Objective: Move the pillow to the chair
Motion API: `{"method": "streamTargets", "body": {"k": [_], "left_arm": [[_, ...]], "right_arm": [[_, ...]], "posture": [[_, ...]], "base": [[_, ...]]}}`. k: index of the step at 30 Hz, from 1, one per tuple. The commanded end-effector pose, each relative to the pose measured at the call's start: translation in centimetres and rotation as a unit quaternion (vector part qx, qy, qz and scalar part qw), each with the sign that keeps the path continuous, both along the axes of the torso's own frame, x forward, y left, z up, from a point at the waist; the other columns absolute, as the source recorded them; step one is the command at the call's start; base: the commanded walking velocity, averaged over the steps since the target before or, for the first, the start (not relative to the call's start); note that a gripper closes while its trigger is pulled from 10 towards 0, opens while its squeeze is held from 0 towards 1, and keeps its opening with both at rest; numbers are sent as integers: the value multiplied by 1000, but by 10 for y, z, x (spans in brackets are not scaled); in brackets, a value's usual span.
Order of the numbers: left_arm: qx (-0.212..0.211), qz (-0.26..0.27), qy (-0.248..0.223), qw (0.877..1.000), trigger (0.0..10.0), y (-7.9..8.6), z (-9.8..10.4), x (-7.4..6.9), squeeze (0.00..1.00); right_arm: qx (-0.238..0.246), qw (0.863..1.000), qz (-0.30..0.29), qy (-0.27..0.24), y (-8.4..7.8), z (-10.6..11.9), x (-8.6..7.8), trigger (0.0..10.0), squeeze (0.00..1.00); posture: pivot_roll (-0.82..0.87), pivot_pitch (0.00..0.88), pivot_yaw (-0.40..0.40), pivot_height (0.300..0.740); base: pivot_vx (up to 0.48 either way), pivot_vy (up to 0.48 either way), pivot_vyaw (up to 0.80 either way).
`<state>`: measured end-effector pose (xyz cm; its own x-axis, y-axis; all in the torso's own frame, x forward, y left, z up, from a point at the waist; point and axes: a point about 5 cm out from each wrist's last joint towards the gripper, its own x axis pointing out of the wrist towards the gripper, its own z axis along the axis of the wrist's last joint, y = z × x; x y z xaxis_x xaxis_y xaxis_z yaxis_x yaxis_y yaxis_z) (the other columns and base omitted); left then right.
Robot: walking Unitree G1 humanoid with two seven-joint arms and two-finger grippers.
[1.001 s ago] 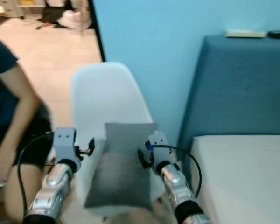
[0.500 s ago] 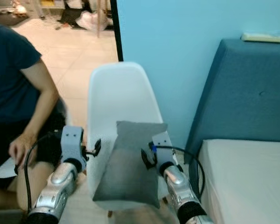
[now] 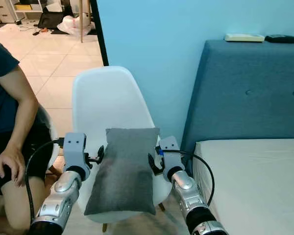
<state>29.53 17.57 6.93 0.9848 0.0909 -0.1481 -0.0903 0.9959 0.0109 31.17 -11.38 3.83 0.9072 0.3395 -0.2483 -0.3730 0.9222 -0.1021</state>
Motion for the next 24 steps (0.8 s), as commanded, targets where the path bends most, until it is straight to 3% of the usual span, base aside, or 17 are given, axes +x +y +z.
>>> {"method": "streamTargets", "body": {"k": [1,11,17,20,24], "left_arm": [[1,18,13,1000,10000,6,-8,-5,0],[4,40,21,999,10000,9,-14,-6,0],[1,30,22,999,10000,5,-14,-5,0],[14,21,38,999,10000,6,-20,-5,0],[11,14,69,997,10000,5,-27,-5,0]], "right_arm": [[-14,1000,14,-5,-1,-2,-2,10000,0],[-32,999,27,-18,-1,5,4,10000,0],[-54,999,-3,6,-9,-7,-1,10000,0],[-3,998,-44,41,-17,-18,-8,10000,0],[-3,999,-35,34,-14,-19,-12,10000,0]], "posture": [[65,32,-34,740],[70,33,-54,740],[73,35,-49,740],[66,34,-29,740],[43,49,-3,740]], "base": [[0,0,0],[0,0,0],[0,0,0],[0,0,0],[0,0,0]]}}
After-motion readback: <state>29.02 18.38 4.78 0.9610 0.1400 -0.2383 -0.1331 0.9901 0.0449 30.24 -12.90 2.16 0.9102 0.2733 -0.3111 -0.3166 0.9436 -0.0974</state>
